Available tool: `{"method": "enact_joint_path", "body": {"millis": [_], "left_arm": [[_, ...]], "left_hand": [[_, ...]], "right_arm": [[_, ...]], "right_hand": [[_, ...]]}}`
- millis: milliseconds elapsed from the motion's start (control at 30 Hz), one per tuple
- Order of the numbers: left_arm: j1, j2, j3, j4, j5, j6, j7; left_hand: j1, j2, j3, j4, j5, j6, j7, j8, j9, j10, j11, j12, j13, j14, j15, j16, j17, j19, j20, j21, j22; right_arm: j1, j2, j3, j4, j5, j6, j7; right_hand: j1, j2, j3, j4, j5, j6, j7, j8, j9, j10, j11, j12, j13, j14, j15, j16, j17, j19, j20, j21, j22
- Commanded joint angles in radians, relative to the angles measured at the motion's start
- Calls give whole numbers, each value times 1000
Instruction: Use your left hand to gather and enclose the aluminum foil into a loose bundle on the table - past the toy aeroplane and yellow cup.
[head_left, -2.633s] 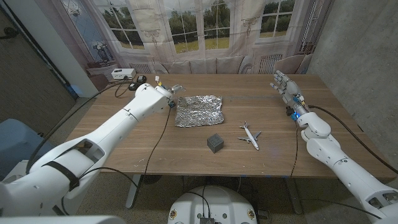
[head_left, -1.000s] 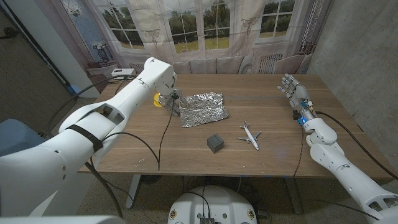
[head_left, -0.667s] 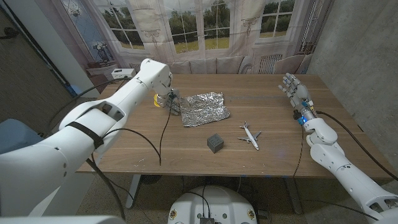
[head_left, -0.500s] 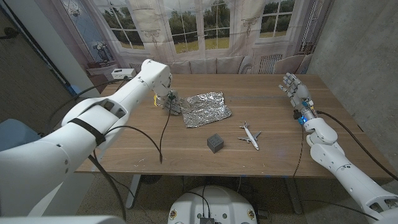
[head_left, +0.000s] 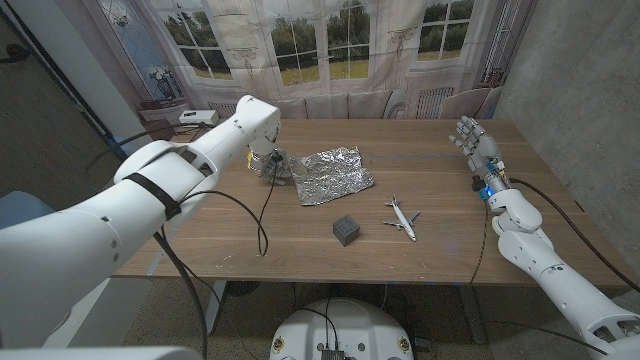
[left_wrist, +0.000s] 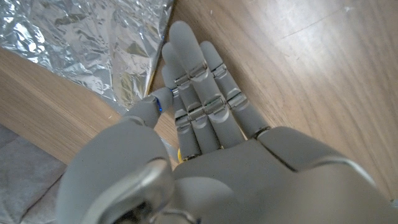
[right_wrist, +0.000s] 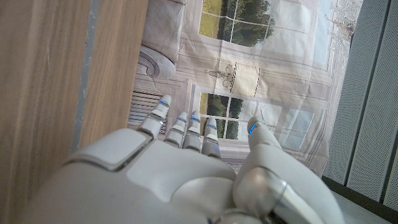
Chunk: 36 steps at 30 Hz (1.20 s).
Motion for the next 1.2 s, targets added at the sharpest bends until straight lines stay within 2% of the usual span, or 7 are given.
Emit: {"method": "enact_joint_path", "body": {"millis": [33,267,333,500,667,867,1200], "left_arm": [[203,59,-107,-372,84,-85,285],[399,74,-191,-580,161,-369,512],[429,87,-197,-609,168,-445,513],[421,153,-87,-650,297,-506,509],[375,211,-10,-664,364,-534,373],[295,247,58,-641,403,-537,177],[155,274,152,-589,462,-527,-120]], "left_hand": [[108,21,-14,-7,37,122,62,115,128,86,-71,81,98,-21,3,93,72,-18,-26,55,13],[122,-17,-25,21,90,130,55,190,254,70,-63,176,185,-19,31,171,131,-24,-23,139,28],[117,-32,-25,15,94,96,80,137,205,8,-41,181,232,-42,45,163,105,-40,11,166,32],[119,-69,-234,6,-77,-159,28,-53,112,-376,-13,112,370,-310,70,195,163,-119,61,266,41],[61,-37,-355,26,-263,-532,-61,-269,28,-858,44,-121,247,-889,148,26,172,-314,57,343,48],[-3,-83,-374,23,-306,-728,-95,-278,-73,-975,1,-180,149,-1075,172,-249,-18,-685,159,239,-28],[-15,-118,-388,15,-301,-880,-102,-273,-165,-1149,6,-301,53,-1225,202,-415,-146,-787,213,155,-74]], "right_arm": [[7,4,-1,-5,1,-7,-9],[16,7,-2,1,4,-14,-7],[20,8,-2,5,7,-15,-3],[24,13,-2,16,13,-16,4],[22,14,1,19,16,-13,6],[4,11,12,10,23,-6,1],[-28,-4,26,-20,21,7,-7]], "right_hand": [[-4,-1,1,6,5,9,4,6,2,8,1,5,3,10,-3,3,2,9,4,7,2],[-6,-1,1,6,6,9,4,5,2,9,1,5,3,10,-3,2,1,10,3,7,2],[-6,-1,2,6,6,9,4,5,2,9,1,5,3,10,-4,2,1,9,3,7,2],[-7,-2,2,6,6,10,5,4,2,9,-1,5,3,10,-3,1,0,9,4,7,2],[-9,-3,1,6,6,11,5,4,2,9,1,4,3,9,-2,0,0,9,3,6,2],[-11,-5,1,7,6,11,5,3,2,9,1,3,3,9,-1,-1,0,9,4,6,2],[-15,-6,0,7,7,13,4,3,2,10,2,3,3,10,-2,-1,0,10,4,6,2]]}}
